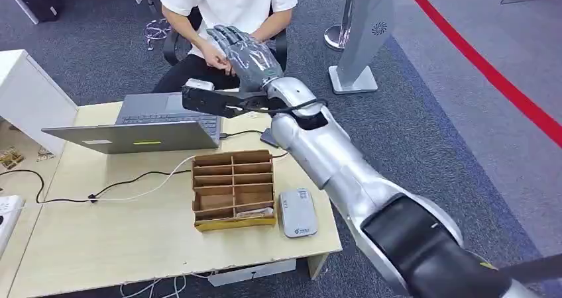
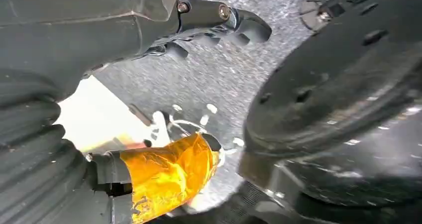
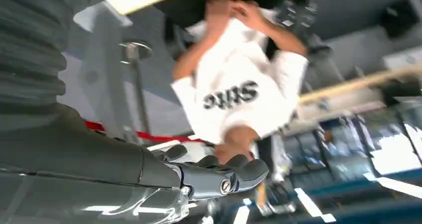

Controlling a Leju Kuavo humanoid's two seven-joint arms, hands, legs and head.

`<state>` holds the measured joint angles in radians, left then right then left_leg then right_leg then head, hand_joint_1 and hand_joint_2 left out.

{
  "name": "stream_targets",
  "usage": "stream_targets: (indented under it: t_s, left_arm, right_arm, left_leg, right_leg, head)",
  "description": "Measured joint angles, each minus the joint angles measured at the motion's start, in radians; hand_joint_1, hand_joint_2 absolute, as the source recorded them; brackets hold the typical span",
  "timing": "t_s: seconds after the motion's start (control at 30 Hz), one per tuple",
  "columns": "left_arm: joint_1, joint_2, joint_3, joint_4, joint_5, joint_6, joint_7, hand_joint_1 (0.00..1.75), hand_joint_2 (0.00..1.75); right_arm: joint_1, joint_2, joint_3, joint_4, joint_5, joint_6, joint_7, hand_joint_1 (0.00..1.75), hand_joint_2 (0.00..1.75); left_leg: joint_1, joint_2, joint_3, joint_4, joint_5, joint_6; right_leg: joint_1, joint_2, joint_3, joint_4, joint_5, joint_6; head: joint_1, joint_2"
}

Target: Pass the card to the sensor for recognition and then transmit it.

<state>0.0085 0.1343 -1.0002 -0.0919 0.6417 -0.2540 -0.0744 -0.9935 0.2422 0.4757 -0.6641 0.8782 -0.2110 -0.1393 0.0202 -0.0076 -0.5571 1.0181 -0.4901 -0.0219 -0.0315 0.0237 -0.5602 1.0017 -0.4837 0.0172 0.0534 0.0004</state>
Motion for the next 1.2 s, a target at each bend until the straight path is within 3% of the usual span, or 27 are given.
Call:
stream_targets:
  t_s: [0.13,0.27,0.37,0.5,0.8,0.9,1.0,1.2]
  left_arm:
    - [0.012,-0.031,0.003,0.016,0.042,0.006,-0.031,0.00,1.75]
    - [0.030,-0.071,0.029,0.042,0.099,0.030,-0.056,0.00,1.75]
    - [0.048,-0.098,0.055,0.055,0.138,0.058,-0.066,0.00,1.75]
    - [0.063,-0.124,0.081,0.070,0.164,0.078,-0.075,0.00,1.75]
    - [0.059,-0.130,0.085,0.078,0.165,0.076,-0.074,0.00,1.75]
    - [0.059,-0.130,0.085,0.079,0.166,0.076,-0.072,0.00,1.75]
    - [0.058,-0.131,0.085,0.080,0.166,0.076,-0.068,0.00,1.75]
    - [0.054,-0.131,0.085,0.081,0.161,0.074,-0.061,0.00,1.75]
  right_arm:
    - [0.194,-0.062,0.065,-0.331,0.036,-0.071,-0.013,0.00,1.75]
    - [0.508,-0.152,0.108,-0.606,0.022,-0.293,-0.100,0.00,1.75]
    - [0.762,-0.209,0.110,-0.736,0.032,-0.433,-0.173,0.00,1.75]
    - [1.040,-0.252,0.074,-0.874,0.021,-0.475,-0.293,0.00,1.75]
    - [1.102,-0.265,0.041,-0.926,0.082,-0.410,-0.220,0.00,1.75]
    - [1.088,-0.265,0.042,-0.895,0.207,-0.373,-0.126,0.00,1.75]
    - [1.052,-0.262,0.048,-0.814,0.382,-0.382,0.022,0.00,1.75]
    - [0.976,-0.221,0.077,-0.640,0.464,-0.383,0.107,0.00,1.75]
  left_leg:
    - [0.000,0.000,0.001,0.000,-0.002,0.002]
    - [0.000,-0.004,0.004,0.000,-0.006,0.003]
    - [0.000,-0.005,0.006,0.000,-0.010,0.005]
    - [-0.001,-0.004,0.005,0.000,-0.014,0.006]
    - [-0.001,-0.002,0.009,0.000,-0.013,0.006]
    - [-0.001,-0.002,0.010,0.000,-0.013,0.006]
    - [-0.001,-0.002,0.010,0.000,-0.013,0.006]
    - [-0.001,-0.002,0.010,0.000,-0.013,0.006]
  right_leg:
    - [0.000,-0.001,0.001,-0.002,-0.002,0.000]
    - [0.000,-0.004,0.008,-0.006,-0.006,0.002]
    - [0.000,-0.006,0.011,-0.007,-0.008,0.004]
    - [-0.001,-0.006,0.011,-0.008,-0.011,0.005]
    - [-0.001,-0.003,0.014,-0.007,-0.011,0.004]
    - [-0.001,-0.003,0.015,-0.007,-0.010,0.004]
    - [-0.001,-0.003,0.015,-0.007,-0.010,0.004]
    - [0.000,-0.003,0.015,-0.007,-0.011,0.004]
  head:
    - [0.000,0.000]
    - [0.000,0.000]
    - [0.000,0.000]
    - [0.000,0.000]
    - [0.000,0.000]
    - [0.000,0.000]
    - [0.000,0.000]
    - [0.000,0.000]
